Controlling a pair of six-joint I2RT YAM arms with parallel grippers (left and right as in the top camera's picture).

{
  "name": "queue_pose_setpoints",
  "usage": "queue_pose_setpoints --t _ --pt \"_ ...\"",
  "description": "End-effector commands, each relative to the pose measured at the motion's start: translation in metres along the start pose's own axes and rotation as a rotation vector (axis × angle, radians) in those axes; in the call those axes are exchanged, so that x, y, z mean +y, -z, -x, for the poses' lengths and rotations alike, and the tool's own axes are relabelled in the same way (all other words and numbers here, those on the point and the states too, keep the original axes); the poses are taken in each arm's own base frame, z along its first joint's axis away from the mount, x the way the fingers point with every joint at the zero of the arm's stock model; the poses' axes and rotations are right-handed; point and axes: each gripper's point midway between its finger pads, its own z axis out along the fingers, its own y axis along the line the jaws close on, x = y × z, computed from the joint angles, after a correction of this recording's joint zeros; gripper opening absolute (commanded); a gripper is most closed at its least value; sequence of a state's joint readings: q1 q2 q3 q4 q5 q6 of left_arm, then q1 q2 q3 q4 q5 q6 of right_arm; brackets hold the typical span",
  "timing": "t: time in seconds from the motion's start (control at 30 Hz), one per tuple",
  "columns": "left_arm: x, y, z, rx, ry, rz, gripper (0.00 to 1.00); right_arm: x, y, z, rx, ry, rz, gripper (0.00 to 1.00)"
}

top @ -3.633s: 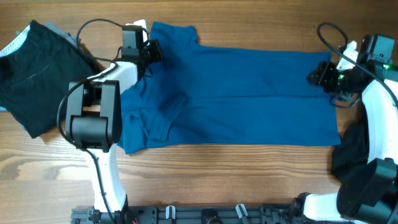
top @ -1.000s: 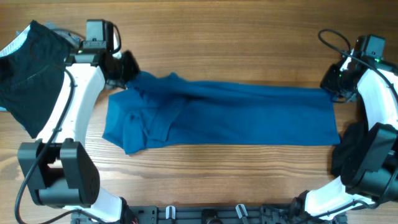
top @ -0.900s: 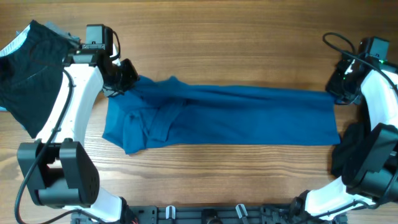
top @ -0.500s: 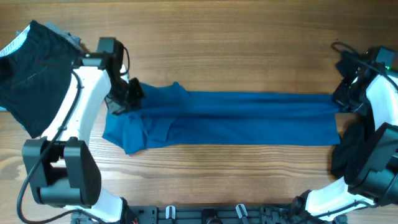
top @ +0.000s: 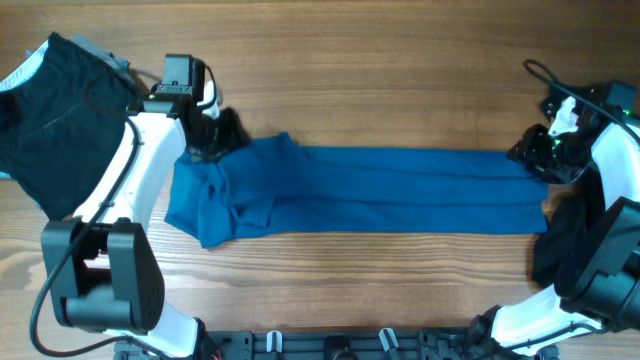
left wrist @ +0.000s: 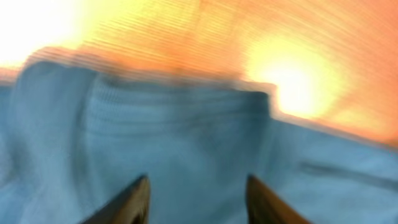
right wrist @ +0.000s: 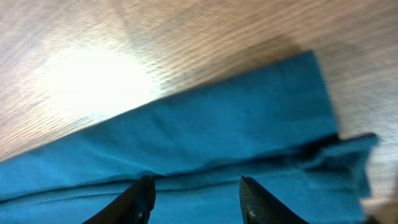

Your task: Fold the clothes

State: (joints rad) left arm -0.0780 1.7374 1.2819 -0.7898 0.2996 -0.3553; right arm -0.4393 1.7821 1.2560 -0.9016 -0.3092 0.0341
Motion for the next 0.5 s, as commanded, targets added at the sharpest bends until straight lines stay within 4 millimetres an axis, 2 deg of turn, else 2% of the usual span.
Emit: queue_pose_setpoints --t 0.0,0.07,0.17,0.27,0.3,0.33,0.43,0.47 --pt "-0.045 -0.007 0.01 -0.046 -0.099 -0.141 0.61 0.013 -0.001 -0.003 0.007 0.034 0.067 0.51" --pt "-0.053 -0.032 -0.003 0.01 -0.125 -0.133 0.63 0.012 -0.001 -0.003 0.007 0.034 0.066 0.52" --pt "-0.049 -0.074 -0.025 0.112 -0.124 -0.096 0.66 0.01 -0.001 -0.003 0.006 0.036 0.05 0.54" --pt "-0.05 -0.098 -0.028 0.129 -0.141 -0.096 0.66 0.01 -0.001 -0.003 0.007 0.035 0.05 0.54" --pt "-0.051 -0.099 -0.026 0.119 -0.144 -0.101 0.66 0.01 -0.001 -0.003 0.007 0.035 0.05 0.54" --pt "-0.053 -0.099 -0.023 0.106 -0.148 -0.104 0.56 0.009 -0.001 -0.003 0.007 0.034 0.047 0.54" --pt "-0.051 -0.099 -0.026 0.117 -0.145 -0.098 0.09 0.009 -0.001 -0.003 0.007 0.034 0.047 0.55" --pt "-0.05 -0.099 -0.027 0.124 -0.142 -0.094 0.04 0.009 -0.001 -0.003 0.007 0.034 0.047 0.55"
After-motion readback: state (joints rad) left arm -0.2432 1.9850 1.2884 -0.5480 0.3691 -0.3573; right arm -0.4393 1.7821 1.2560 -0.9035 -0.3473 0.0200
